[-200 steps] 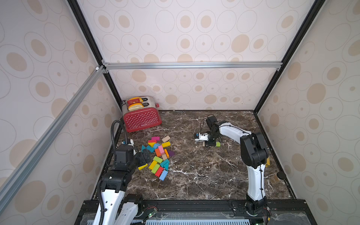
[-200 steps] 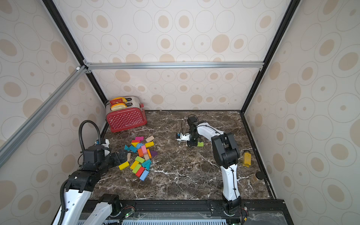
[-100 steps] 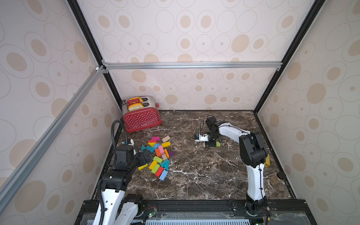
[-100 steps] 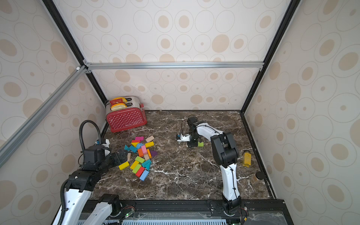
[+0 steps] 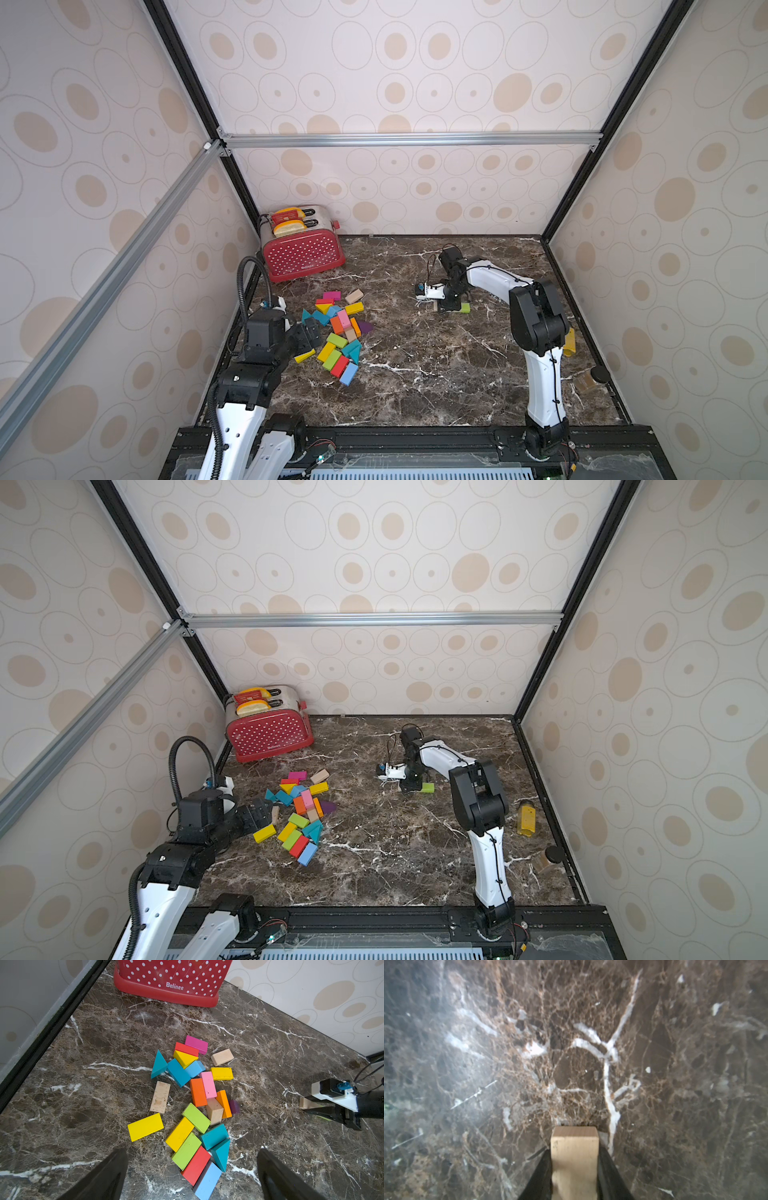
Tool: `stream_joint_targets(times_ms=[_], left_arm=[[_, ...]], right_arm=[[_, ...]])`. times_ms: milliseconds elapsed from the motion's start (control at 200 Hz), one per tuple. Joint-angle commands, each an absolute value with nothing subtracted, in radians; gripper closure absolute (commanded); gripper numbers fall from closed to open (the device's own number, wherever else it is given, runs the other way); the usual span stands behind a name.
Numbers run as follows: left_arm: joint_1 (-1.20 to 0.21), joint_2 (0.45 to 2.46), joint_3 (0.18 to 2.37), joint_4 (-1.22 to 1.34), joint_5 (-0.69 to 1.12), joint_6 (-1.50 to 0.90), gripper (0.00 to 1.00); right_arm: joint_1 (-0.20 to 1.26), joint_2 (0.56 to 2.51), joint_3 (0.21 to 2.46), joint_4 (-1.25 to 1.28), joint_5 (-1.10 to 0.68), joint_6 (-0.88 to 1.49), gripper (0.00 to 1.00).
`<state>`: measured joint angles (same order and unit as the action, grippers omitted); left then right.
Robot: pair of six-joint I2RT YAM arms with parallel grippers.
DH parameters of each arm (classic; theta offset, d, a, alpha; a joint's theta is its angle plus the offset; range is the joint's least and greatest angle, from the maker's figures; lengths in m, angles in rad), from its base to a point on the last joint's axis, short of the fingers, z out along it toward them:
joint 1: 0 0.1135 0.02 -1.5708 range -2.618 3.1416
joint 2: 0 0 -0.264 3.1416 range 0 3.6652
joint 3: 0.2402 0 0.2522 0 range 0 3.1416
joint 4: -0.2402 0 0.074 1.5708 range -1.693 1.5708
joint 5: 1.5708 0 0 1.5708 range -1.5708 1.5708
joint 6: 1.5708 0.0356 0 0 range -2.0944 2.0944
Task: Assemble a piece of candy with building blocks
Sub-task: Assemble the building block at the center of the board.
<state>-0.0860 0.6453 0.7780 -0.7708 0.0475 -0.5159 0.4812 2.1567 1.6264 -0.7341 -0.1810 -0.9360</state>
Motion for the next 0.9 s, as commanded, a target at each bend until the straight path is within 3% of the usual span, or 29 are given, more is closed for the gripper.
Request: stream_joint_targets(times_ms=[0, 576, 891], left_arm=[[-0.089, 0.645, 0.78, -0.755, 0.051, -0.506, 0.02], [-0.09, 0.647, 0.779, -0.753, 0.052, -0.505, 0.02], [-0.089, 0.65, 0.779, -0.752, 0.055, -0.506, 0.01]], right_arm=[[0.472, 2.187, 1.629, -0.765, -0.153, -0.945, 0.71], [0.472, 2.181, 1.609, -0.755, -0.128, -0.94, 0.65], [0.474, 2.153, 1.597, -0.726, -0.177, -0.914, 0.49]])
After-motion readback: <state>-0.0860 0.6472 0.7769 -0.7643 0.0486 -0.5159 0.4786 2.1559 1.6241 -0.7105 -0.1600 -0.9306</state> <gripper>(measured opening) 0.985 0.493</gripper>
